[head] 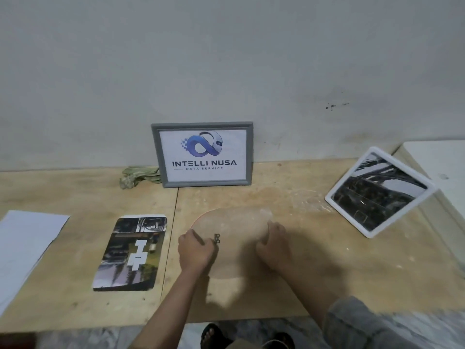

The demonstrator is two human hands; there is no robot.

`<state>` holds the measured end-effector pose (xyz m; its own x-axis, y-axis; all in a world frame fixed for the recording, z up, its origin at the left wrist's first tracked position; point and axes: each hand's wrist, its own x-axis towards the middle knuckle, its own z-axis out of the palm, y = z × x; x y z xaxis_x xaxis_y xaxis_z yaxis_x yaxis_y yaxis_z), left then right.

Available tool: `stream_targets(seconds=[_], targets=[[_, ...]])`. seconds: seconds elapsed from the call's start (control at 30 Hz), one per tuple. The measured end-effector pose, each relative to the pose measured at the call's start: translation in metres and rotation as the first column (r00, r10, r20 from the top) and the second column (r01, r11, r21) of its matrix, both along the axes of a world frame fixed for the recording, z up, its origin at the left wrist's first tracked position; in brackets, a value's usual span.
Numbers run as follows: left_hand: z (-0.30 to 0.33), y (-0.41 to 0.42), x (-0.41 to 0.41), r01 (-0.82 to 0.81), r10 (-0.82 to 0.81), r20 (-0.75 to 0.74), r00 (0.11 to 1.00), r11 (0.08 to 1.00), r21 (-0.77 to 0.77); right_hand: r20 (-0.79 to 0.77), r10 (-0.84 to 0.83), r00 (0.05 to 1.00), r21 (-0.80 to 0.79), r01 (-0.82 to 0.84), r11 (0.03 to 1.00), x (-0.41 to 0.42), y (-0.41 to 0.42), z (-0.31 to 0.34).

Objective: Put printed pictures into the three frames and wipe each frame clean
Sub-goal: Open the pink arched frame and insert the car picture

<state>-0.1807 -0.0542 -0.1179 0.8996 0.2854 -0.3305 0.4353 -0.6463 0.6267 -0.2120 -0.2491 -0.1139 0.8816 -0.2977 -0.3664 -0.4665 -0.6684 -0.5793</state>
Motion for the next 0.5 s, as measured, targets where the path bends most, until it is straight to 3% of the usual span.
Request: stream_targets(seconds=[0.17, 0.5], targets=[[-0.007, 0.004, 0.001, 0.060, -0.060, 0.006, 0.998, 0.998, 0.036, -0.020, 0.057, 0.998, -0.101, -0.059, 0.993, 0.008, 0.005, -0.006], [-0.016, 0.009, -0.004, 0.066, -0.066, 0.010, 0.998, 0.998, 0.007, -0.057, 0.115, 0.992, -0.061, -0.118, 0.991, 0.011, 0.013, -0.021]])
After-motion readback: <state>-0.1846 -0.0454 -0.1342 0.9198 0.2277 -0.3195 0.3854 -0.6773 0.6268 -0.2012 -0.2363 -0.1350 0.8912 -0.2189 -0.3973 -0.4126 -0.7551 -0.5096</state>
